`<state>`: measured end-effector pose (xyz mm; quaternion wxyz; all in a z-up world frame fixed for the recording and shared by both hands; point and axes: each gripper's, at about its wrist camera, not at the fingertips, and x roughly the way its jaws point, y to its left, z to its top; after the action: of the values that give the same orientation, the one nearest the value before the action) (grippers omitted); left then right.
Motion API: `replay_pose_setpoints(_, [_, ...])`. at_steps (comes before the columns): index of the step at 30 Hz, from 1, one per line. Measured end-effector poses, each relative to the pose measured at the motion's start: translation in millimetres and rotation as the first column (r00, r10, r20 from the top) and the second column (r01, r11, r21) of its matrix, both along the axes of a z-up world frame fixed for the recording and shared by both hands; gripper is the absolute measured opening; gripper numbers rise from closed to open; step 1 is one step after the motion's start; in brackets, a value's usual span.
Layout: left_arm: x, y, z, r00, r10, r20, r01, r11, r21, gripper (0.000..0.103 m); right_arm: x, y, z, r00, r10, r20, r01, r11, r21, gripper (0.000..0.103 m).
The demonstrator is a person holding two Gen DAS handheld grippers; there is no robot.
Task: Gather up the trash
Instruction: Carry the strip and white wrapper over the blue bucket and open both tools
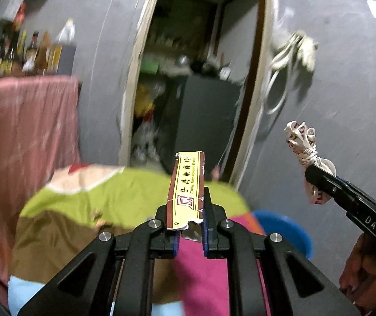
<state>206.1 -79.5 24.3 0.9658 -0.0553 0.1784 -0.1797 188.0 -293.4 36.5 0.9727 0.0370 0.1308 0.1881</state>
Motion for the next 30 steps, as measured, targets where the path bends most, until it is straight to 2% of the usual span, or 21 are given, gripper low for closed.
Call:
replay_pose_setpoints(6, [-23,-32,39,0.985,-0.028,0.173,0.035,0.999,-0.039,0.010,-38,-24,37,0.980,-0.094,0.173,0.095,0.995,0.007,0.016])
replay_pose_setpoints(10, [-36,-58,57,0.963,-0.055,0.263,0.074,0.995,-0.065,0.010,-60,-43,49,0.946,-0.178,0.273,0.184,0.983,0.003,0.016])
replay_pose_setpoints(17, [-43,-108,68,0.934,-0.104,0.342,0.145,0.985,-0.098,0.010,-83,-79,55,0.879,-0.288,0.380,0.322,0.947,-0.025,0.016])
replay_pose_setpoints(23, [-39,-146,62,0.933,-0.145,0.330,0.180,0.981,-0.076,0.010,-82,-110,44,0.865,-0.348,0.363,0.381,0.924,-0.023,0.016])
replay_pose_setpoints(27, [-21,-166,46,0.952,-0.167,0.258,0.190,0.980,-0.065,0.010,-75,-131,26,0.871,-0.385,0.306,0.408,0.913,-0.014,0.016])
replay_pose_setpoints(30, [1,-181,29,0.970,-0.179,0.162,0.191,0.980,-0.060,0.010,-64,-144,8,0.880,-0.405,0.246,0.421,0.907,-0.011,0.016])
